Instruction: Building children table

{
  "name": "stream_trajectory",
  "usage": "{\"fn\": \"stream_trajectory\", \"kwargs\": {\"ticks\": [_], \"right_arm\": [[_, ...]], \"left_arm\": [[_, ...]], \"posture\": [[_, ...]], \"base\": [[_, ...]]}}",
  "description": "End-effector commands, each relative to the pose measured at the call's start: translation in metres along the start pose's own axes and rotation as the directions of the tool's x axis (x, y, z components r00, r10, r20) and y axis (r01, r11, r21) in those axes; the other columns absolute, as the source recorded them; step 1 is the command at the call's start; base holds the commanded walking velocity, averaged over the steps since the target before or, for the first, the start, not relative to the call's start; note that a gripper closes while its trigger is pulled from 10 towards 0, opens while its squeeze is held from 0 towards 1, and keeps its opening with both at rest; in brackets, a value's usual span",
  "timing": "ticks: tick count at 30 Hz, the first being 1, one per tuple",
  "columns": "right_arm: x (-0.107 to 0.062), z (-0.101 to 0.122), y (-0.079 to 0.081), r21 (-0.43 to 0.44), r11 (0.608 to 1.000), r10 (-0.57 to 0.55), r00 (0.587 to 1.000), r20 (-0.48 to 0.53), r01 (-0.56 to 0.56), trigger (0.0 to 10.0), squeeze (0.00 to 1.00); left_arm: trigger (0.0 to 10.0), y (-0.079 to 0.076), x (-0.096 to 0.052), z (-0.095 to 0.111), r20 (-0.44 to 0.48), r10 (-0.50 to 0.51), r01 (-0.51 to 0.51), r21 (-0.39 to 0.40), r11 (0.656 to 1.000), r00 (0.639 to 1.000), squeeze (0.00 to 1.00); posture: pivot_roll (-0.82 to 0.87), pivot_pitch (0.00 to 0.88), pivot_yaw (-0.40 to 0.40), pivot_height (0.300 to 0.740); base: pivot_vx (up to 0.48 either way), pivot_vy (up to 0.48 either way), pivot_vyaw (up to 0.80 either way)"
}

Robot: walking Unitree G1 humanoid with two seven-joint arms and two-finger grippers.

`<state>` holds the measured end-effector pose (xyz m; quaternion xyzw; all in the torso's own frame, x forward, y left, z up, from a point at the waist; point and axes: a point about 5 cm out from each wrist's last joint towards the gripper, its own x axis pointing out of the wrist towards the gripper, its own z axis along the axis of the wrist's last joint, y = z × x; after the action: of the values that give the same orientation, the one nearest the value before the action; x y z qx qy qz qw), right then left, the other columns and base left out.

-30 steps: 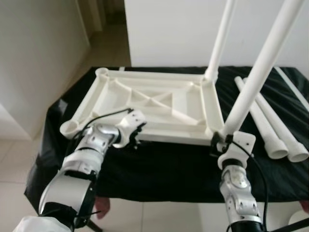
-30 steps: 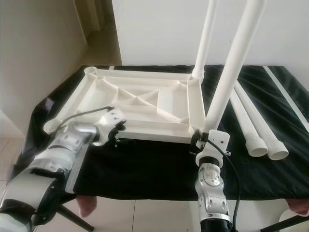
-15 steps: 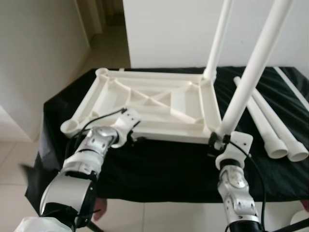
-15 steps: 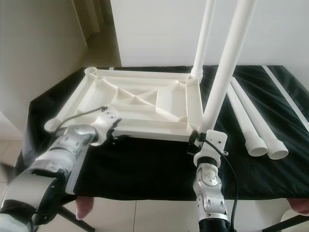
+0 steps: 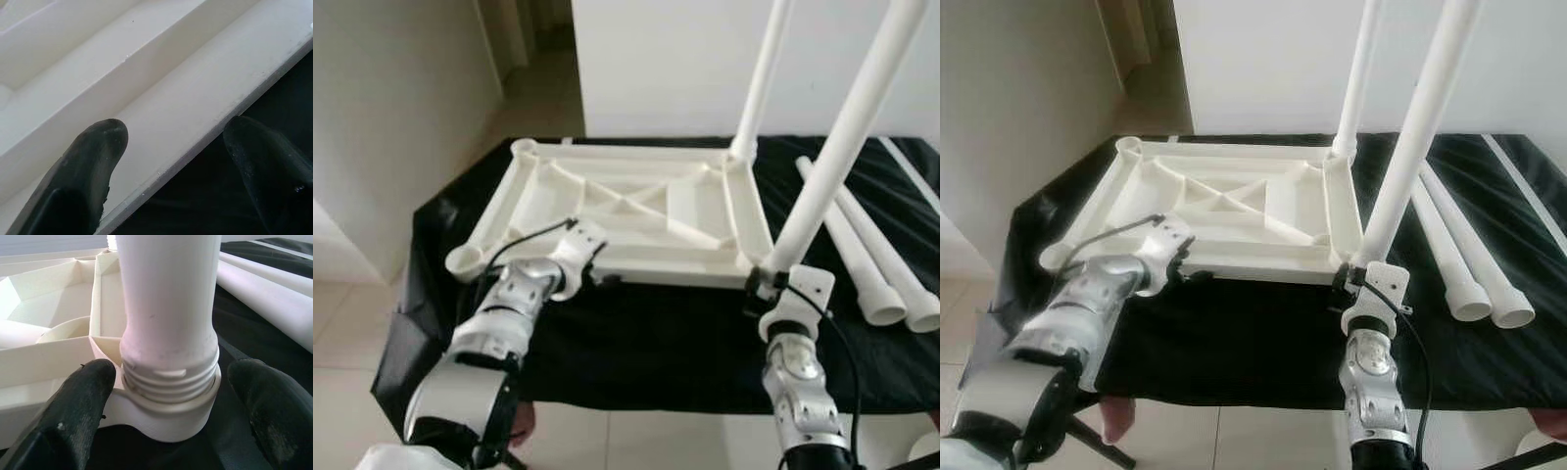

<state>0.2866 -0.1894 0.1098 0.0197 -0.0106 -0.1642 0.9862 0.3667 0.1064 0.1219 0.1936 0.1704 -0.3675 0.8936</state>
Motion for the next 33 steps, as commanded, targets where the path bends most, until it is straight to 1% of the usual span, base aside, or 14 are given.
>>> {"fn": "stream_trajectory", "kwargs": {"ticks": [1, 2, 3, 4, 5, 7, 12, 16, 20, 23, 25, 27, 29, 33], "right_arm": [[0.002, -0.005, -0.008, -0.012, 1.0, -0.023, 0.999, -0.023, 0.023, 10.0, 0.0], [0.005, -0.005, -0.013, -0.021, 0.999, -0.037, 0.999, -0.018, 0.037, 10.0, 0.0], [0.005, -0.005, -0.013, -0.021, 0.999, -0.037, 0.999, -0.018, 0.037, 10.0, 0.0], [0.009, -0.003, -0.018, -0.03, 0.998, -0.047, 0.999, -0.012, 0.046, 10.0, 0.0], [0.009, -0.003, -0.018, -0.03, 0.998, -0.047, 0.999, -0.012, 0.046, 10.0, 0.0], [0.015, -0.001, -0.022, -0.037, 0.998, -0.054, 0.999, -0.002, 0.054, 10.0, 0.0], [0.026, 0.004, -0.027, -0.051, 0.996, -0.069, 0.998, 0.012, 0.07, 10.0, 0.0], [0.035, 0.01, -0.028, -0.057, 0.996, -0.071, 0.997, 0.032, 0.073, 10.0, 0.0], [0.04, 0.019, -0.021, -0.033, 0.998, -0.051, 0.996, 0.079, 0.054, 10.0, 0.0], [0.039, 0.02, -0.019, -0.027, 0.999, -0.045, 0.995, 0.088, 0.048, 10.0, 0.0], [0.035, 0.019, -0.018, -0.02, 0.999, -0.045, 0.994, 0.103, 0.047, 10.0, 0.0], [0.027, 0.015, -0.02, -0.008, 0.998, -0.058, 0.991, 0.117, 0.06, 10.0, 0.0], [0.022, 0.012, -0.021, 0.003, 0.998, -0.07, 0.991, 0.118, 0.07, 10.0, 0.0], [0.016, 0.008, -0.025, 0.015, 0.994, -0.112, 0.987, 0.117, 0.111, 10.0, 0.0]], "left_arm": [[10.0, -0.031, -0.001, -0.015, -0.035, -0.35, 0.349, -0.019, 0.937, 0.936, 0.0], [10.0, -0.045, -0.006, -0.019, -0.035, -0.457, 0.458, 0.026, 0.889, 0.889, 0.0], [10.0, -0.045, -0.006, -0.019, -0.035, -0.457, 0.458, 0.026, 0.889, 0.889, 0.0], [10.0, -0.058, -0.014, -0.025, -0.052, -0.548, 0.55, 0.069, 0.832, 0.835, 0.0], [10.0, -0.058, -0.014, -0.025, -0.052, -0.548, 0.55, 0.069, 0.832, 0.835, 0.0], [10.0, -0.072, -0.023, -0.032, -0.077, -0.636, 0.641, 0.103, 0.761, 0.768, 0.0], [10.0, -0.084, -0.026, -0.03, -0.067, -0.682, 0.685, 0.111, 0.72, 0.728, 0.0], [10.0, -0.091, -0.026, -0.024, -0.03, -0.691, 0.69, 0.095, 0.718, 0.723, 0.0], [10.0, -0.089, -0.025, 0.008, 0.195, -0.599, 0.595, 0.086, 0.799, 0.777, 0.0], [10.0, -0.086, -0.026, 0.013, 0.242, -0.566, 0.563, 0.087, 0.822, 0.788, 0.0], [10.0, -0.082, -0.034, 0.019, 0.315, -0.551, 0.564, 0.058, 0.824, 0.773, 0.0], [10.0, -0.083, -0.055, 0.026, 0.419, -0.567, 0.608, 0.042, 0.793, 0.71, 0.0], [10.0, -0.084, -0.064, 0.026, 0.453, -0.567, 0.622, 0.034, 0.782, 0.688, 0.0], [10.0, -0.082, -0.078, 0.021, 0.464, -0.564, 0.626, 0.024, 0.779, 0.683, 0.0]], "posture": [[0.02, 0.0, 0.035, 0.74], [0.02, 0.0, 0.036, 0.74], [0.02, 0.0, 0.036, 0.74], [0.02, 0.0, 0.037, 0.74], [0.02, 0.0, 0.037, 0.74], [0.02, 0.0, 0.037, 0.74], [0.03, 0.0, 0.041, 0.74], [0.03, 0.0, 0.043, 0.74], [0.04, 0.0, 0.037, 0.74], [0.04, 0.0, 0.034, 0.74], [0.05, 0.0, 0.032, 0.74], [0.05, 0.0, 0.029, 0.74], [0.05, 0.0, 0.029, 0.74], [0.05, 0.0, 0.029, 0.74]], "base": [[0.0, 0.0, 0.0], [0.0, 0.0, 0.0], [0.0, 0.0, 0.0], [0.0, 0.0, 0.0], [0.0, 0.0, 0.0], [0.0, 0.0, 0.0], [0.0, 0.0, 0.0], [0.0, 0.0, 0.0], [0.0, 0.0, 0.0], [0.0, 0.0, 0.0], [0.0, 0.0, 0.0], [0.0, 0.0, 0.0], [0.0, 0.0, 0.0], [0.0, 0.0, 0.0]]}}
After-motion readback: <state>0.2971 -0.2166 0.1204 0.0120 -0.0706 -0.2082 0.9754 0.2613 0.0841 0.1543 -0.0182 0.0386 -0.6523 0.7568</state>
